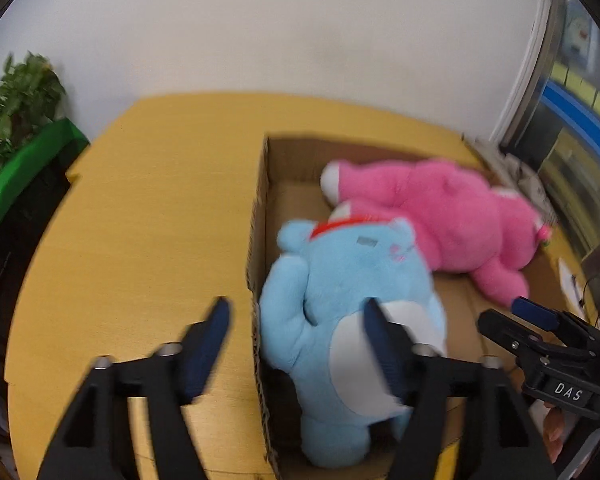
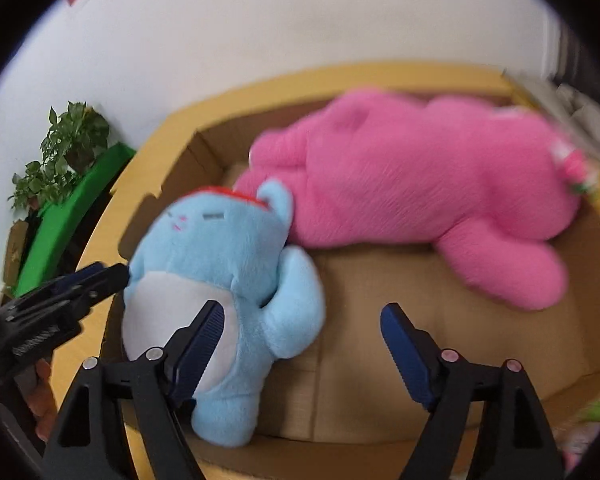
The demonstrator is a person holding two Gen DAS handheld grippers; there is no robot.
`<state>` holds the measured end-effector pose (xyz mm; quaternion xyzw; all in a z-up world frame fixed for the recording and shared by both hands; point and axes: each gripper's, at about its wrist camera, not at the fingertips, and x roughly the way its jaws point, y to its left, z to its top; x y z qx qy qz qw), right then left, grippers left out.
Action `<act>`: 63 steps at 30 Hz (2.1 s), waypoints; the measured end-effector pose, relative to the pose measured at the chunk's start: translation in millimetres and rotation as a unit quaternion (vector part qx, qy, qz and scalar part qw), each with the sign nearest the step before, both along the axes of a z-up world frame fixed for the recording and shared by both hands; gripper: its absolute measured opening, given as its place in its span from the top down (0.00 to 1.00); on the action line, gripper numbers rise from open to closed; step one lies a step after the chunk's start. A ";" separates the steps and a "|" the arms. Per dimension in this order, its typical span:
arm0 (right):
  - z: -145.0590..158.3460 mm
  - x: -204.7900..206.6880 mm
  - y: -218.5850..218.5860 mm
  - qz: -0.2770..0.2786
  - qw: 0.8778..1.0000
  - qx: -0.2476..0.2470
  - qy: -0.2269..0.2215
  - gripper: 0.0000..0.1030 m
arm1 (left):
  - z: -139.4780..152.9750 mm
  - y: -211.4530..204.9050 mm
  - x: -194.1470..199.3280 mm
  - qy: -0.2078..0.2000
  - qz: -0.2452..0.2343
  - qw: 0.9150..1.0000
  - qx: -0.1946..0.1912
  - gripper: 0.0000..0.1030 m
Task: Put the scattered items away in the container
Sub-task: 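Carry the blue cat with both grippers into the box and open them, then move both grippers toward the white panda plush beside the box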
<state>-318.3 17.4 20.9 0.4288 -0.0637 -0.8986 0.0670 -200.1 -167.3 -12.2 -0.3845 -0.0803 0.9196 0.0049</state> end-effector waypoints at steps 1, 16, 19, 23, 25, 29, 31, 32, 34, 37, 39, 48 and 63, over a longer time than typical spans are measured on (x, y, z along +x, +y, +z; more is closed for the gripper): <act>13.6 10.2 -1.0 -0.002 1.000 0.019 0.025 0.21 | 12.5 1.0 13.9 0.022 0.006 1.000 0.005 0.02; 74.3 159.0 38.3 -0.012 0.988 0.081 0.130 0.21 | 59.8 108.3 166.1 0.100 -0.044 0.994 0.003 0.00; 76.4 174.4 49.9 -0.017 0.988 0.082 0.132 0.21 | 59.8 119.9 173.5 0.097 -0.050 0.994 0.010 0.00; 78.7 189.8 59.7 -0.020 0.987 0.074 0.141 0.21 | 59.3 129.9 176.9 0.097 -0.056 0.994 0.008 0.00; 78.2 193.3 61.6 -0.019 0.987 0.073 0.141 0.21 | 58.2 132.9 176.6 0.094 -0.058 0.994 0.007 0.00; 74.7 193.4 63.7 -0.018 0.988 0.075 0.136 0.21 | 54.4 137.7 174.0 0.090 -0.060 0.994 0.010 0.00; 73.3 192.7 64.6 -0.019 0.988 0.077 0.135 0.21 | 51.3 138.9 171.4 0.086 -0.062 0.994 0.012 0.00; 72.6 192.0 65.6 -0.020 0.988 0.077 0.135 0.21 | 50.2 139.5 170.7 0.085 -0.063 0.994 0.012 0.00; 71.0 190.0 67.5 -0.023 0.988 0.075 0.132 0.21 | 48.4 140.5 169.1 0.082 -0.065 0.994 0.014 0.00; 68.3 186.8 70.0 -0.025 0.989 0.073 0.128 0.21 | 44.7 141.0 166.3 0.078 -0.067 0.995 0.016 0.00; 67.4 185.6 71.1 -0.025 0.989 0.071 0.128 0.21 | 42.2 141.8 164.7 0.075 -0.070 0.995 0.019 0.00; 61.6 183.7 77.3 -0.025 0.990 0.068 0.122 0.21 | 35.9 151.2 162.4 0.067 -0.082 0.994 0.022 0.00; 55.7 182.9 96.2 -0.042 0.991 0.060 0.116 0.21 | 27.6 166.1 155.2 0.050 -0.097 0.994 0.019 0.00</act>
